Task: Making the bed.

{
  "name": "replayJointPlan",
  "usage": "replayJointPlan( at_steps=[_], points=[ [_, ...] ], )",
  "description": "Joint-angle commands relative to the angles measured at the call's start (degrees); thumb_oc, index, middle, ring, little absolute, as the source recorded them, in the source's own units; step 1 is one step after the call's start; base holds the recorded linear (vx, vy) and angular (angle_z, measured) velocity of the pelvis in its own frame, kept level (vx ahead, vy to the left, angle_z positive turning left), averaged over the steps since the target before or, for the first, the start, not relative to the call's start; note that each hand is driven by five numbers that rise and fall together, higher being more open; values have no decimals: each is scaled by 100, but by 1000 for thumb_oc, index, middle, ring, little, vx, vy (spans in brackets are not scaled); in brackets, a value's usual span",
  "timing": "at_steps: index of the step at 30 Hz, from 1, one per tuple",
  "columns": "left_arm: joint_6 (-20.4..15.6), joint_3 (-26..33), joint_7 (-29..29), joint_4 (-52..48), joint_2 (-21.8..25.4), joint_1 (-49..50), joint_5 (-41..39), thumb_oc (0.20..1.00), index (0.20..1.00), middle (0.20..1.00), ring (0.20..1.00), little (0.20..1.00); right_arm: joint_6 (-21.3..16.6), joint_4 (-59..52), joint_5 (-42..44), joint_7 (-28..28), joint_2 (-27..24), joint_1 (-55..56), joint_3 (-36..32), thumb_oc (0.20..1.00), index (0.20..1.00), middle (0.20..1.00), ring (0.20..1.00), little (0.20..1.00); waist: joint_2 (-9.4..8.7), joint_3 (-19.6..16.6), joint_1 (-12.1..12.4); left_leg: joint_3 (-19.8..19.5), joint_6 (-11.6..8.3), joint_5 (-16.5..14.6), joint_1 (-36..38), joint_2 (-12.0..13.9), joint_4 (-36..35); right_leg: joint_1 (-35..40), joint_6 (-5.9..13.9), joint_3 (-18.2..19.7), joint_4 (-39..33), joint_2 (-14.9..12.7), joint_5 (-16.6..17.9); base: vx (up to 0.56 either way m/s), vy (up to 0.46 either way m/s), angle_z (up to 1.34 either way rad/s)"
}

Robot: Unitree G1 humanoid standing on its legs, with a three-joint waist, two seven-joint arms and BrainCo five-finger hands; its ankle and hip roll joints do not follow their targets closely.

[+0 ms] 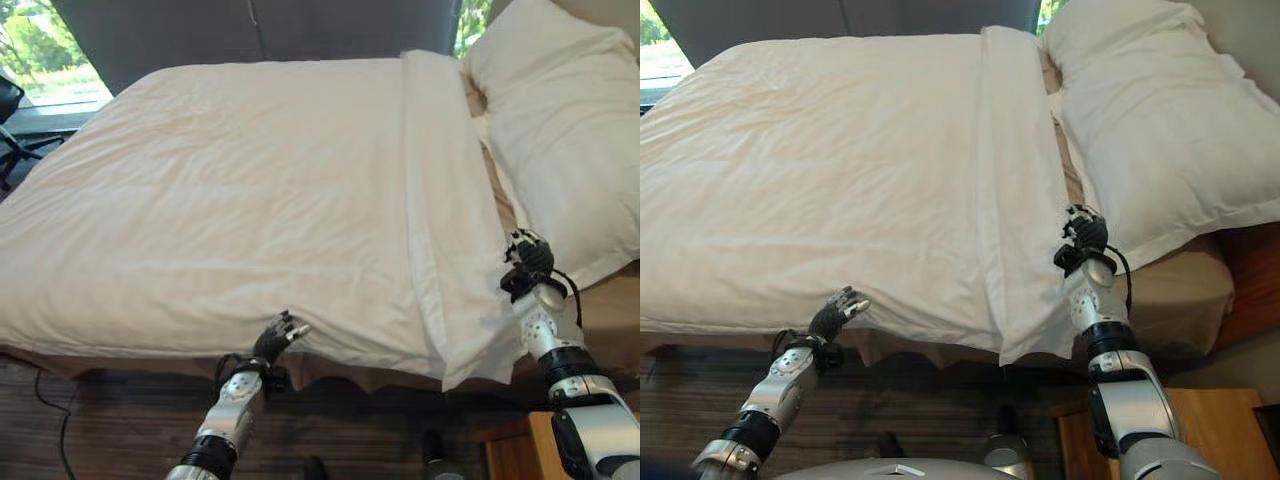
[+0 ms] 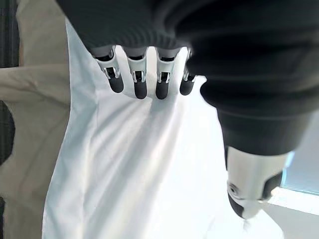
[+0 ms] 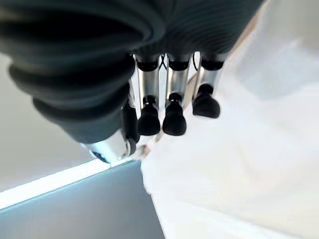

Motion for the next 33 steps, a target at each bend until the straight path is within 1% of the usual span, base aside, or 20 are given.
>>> replayJointPlan(
  at_steps=[1,5,6,8,10,13,20,21,22,23,24,25,26,27,28,29,30,31,32,33],
  points=[
    [-451,63,-35,218,217,-664,-246,1000,1000,1000,1000,1000,2,583,226,167,172,-459,-30,200,200,200,200,200,-344,261,-50,-35,-274,-174,329,176,70,-178,56,5,110,-402,97,-2,29,4],
    [-449,-19,-133,287,103,-544,-213,1000,1000,1000,1000,1000,181,1222,165,395,350,-133,-57,200,200,200,200,200,-263,309,-65,-59,-260,-199,353,149,70,-142,60,-19,110,-428,87,2,-1,1],
    [-449,-20,-134,285,103,-536,-213,1000,1000,1000,1000,1000,179,1225,164,400,350,-127,-57,200,200,200,200,200,-263,305,-65,-60,-260,-200,354,149,70,-139,60,-20,109,-428,86,4,-6,3],
    [-419,17,-187,319,26,-366,-148,1000,1000,1000,1000,1000,259,1253,-107,547,612,447,41,200,200,200,200,200,-263,317,-87,-59,-249,-230,401,144,70,-97,57,-52,102,-424,78,18,-13,12],
    [-416,40,-195,301,8,-288,-134,1000,1000,1000,1000,1000,263,1218,-188,571,670,629,65,200,200,200,200,200,-275,300,-94,-59,-248,-239,415,147,70,-76,57,-61,98,-421,74,18,-11,9],
    [-391,93,-241,310,-113,-66,-34,1000,1000,1000,1000,1000,340,1272,-661,719,978,1369,201,200,200,200,200,200,-349,271,-119,-52,-234,-270,480,175,70,-11,51,-95,90,-384,40,15,-11,0],
    [-316,157,-312,284,-209,135,-10,1000,1000,1000,1000,1000,478,1547,-1127,943,1166,2261,169,200,200,200,200,200,-514,201,-177,-44,-236,-273,519,249,70,10,43,-112,89,-291,3,-1,-5,0],
    [-285,179,-333,273,-206,191,-15,1000,1000,1000,1000,1000,513,1686,-1312,957,1182,2472,176,200,200,200,200,200,-591,168,-184,-42,-234,-273,524,279,70,6,43,-122,89,-252,-6,-1,-40,-6],
    [-244,197,-355,264,-204,287,-9,1000,1000,1000,1000,1000,550,1827,-1673,965,1148,2632,225,457,457,457,457,457,-674,119,-184,-36,-229,-277,533,302,70,5,43,-132,90,-221,-13,-2,-39,-4],
    [-244,197,-355,264,-204,287,-9,1000,1000,1000,1000,1000,550,1827,-1673,965,1148,2633,225,639,639,639,639,639,-674,118,-184,-36,-229,-277,533,301,70,4,43,-132,90,-221,-13,-9,-28,-8],
    [-206,163,-363,281,-207,336,27,1000,1000,1000,1000,1000,580,1793,-2153,936,1086,2707,426,1000,1000,1000,1000,1000,-768,96,-184,-35,-213,-276,539,316,70,10,46,-126,94,-203,-5,-12,-15,-7],
    [-206,166,-363,279,-207,341,28,1000,1000,1000,1000,1000,581,1789,-2159,935,1088,2712,428,1000,1000,1000,1000,1000,-770,94,-186,-33,-213,-277,540,314,70,11,47,-125,94,-205,-5,-41,-6,-10],
    [-209,206,-340,205,-161,428,63,1000,1000,1000,1000,1000,570,1461,-2589,931,1021,2756,643,1000,1000,1000,1000,1000,-842,111,-200,11,-197,-286,556,324,70,-29,57,-111,117,-196,44,-57,15,-20],
    [-211,220,-318,108,-109,475,156,1000,1000,1000,1000,1000,559,1067,-2779,903,966,2821,773,1000,1000,1000,1000,1000,-901,135,-224,89,-187,-294,583,325,70,-84,75,-79,149,-174,95,-57,15,-21],
    [-210,220,-318,107,-109,477,156,1000,1000,1000,1000,1000,560,1065,-2779,903,966,2823,773,1000,1000,1000,1000,1000,-901,134,-222,92,-187,-294,584,325,70,-84,75,-76,149,-174,95,-70,-2,-33],
    [-215,243,-314,3,-45,587,355,1000,1000,1000,1000,1000,492,321,-3090,935,876,2943,1042,1000,1000,1000,1000,1000,-996,168,-266,238,-185,-288,610,352,70,-206,121,-72,217,-151,224,-77,-20,-26],
    [-205,235,-303,-18,-28,616,443,1000,1000,1000,1000,1000,425,-97,-3237,968,803,2988,1118,1000,1000,1000,1000,1000,-1040,198,-284,265,-198,-266,596,368,70,-261,152,-58,286,-160,316,-78,-19,-29],
    [-203,236,-302,-20,-29,622,446,1000,1000,1000,1000,1000,438,-120,-3241,966,800,3005,1119,1000,1000,1000,1000,1000,-1040,191,-282,269,-197,-265,595,366,70,-267,154,-53,290,-162,317,-222,-45,-25],
    [-249,172,-206,27,-47,639,680,1000,1000,1000,1000,1000,290,-942,-3837,910,576,3068,1430,1000,1000,1000,1000,1000,-1057,361,-257,365,-207,-157,523,516,70,-489,210,-214,771,-196,345,-194,-37,-20],
    [-250,174,-206,28,-48,636,682,1000,1000,1000,1000,1000,295,-950,-3840,910,575,3070,1429,1000,1000,1000,1000,1000,-1058,347,-256,368,-207,-138,499,517,70,-517,201,-208,775,-194,356,-388,-24,-20]
  ],
)
